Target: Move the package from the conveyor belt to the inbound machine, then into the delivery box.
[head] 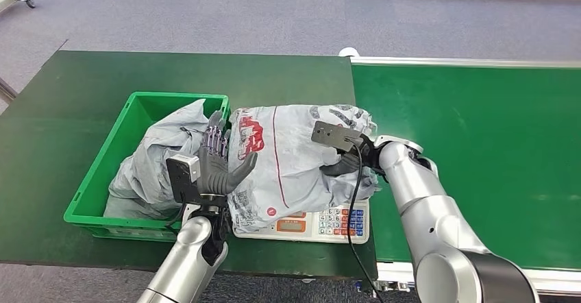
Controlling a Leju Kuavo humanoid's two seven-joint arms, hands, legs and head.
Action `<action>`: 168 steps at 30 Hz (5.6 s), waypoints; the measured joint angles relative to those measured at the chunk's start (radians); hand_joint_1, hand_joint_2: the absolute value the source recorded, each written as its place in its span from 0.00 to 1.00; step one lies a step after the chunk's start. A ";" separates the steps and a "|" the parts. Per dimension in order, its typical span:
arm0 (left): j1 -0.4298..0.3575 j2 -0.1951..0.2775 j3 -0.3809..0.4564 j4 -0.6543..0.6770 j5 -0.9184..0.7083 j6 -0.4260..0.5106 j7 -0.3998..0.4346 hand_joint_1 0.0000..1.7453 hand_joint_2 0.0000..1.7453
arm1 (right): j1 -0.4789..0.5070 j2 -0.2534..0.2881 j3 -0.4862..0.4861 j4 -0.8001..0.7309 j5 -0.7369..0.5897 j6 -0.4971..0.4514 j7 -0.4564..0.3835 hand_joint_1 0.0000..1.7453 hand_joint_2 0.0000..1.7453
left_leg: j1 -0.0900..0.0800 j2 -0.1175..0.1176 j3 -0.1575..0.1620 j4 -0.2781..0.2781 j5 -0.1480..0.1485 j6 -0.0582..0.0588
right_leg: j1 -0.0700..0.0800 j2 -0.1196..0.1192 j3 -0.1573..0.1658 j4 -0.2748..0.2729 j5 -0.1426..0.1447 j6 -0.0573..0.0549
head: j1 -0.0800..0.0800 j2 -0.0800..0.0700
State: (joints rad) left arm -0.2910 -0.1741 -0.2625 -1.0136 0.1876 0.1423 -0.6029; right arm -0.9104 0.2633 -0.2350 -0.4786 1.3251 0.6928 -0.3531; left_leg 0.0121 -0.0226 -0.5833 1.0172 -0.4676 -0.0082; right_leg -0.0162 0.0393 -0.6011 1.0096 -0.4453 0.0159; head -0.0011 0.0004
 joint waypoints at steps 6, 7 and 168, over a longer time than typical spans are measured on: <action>0.001 0.001 0.000 -0.007 -0.005 0.001 0.021 0.00 1.00 | 0.002 -0.001 0.008 0.030 -0.043 0.000 0.110 1.00 1.00 | 0.000 0.000 0.001 0.000 0.000 0.000 | 0.000 0.000 0.001 0.000 0.000 0.000 | 0.000 0.000; 0.001 0.001 0.000 -0.007 -0.006 0.001 0.023 0.00 1.00 | 0.002 -0.002 0.008 0.033 -0.047 0.000 0.110 1.00 1.00 | 0.000 0.000 0.001 0.000 0.000 0.000 | 0.000 0.000 0.001 0.000 0.000 0.000 | 0.000 0.000; 0.191 -0.017 0.334 -0.931 -1.067 0.558 -0.099 1.00 1.00 | 0.784 -0.089 -0.026 -1.224 -0.853 0.000 -0.349 0.00 1.00 | 0.000 0.004 -0.002 -0.001 -0.002 -0.002 | 0.001 0.003 -0.004 0.000 -0.003 -0.002 | 0.000 0.000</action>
State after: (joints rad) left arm -0.0997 -0.1913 0.0713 -1.9445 -0.8797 0.7001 -0.7017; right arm -0.1269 0.1747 -0.2612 -1.7022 0.4724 0.6928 -0.7020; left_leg 0.0126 -0.0190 -0.5850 1.0163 -0.4699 -0.0103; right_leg -0.0150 0.0424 -0.6053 1.0097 -0.4482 0.0138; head -0.0011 0.0004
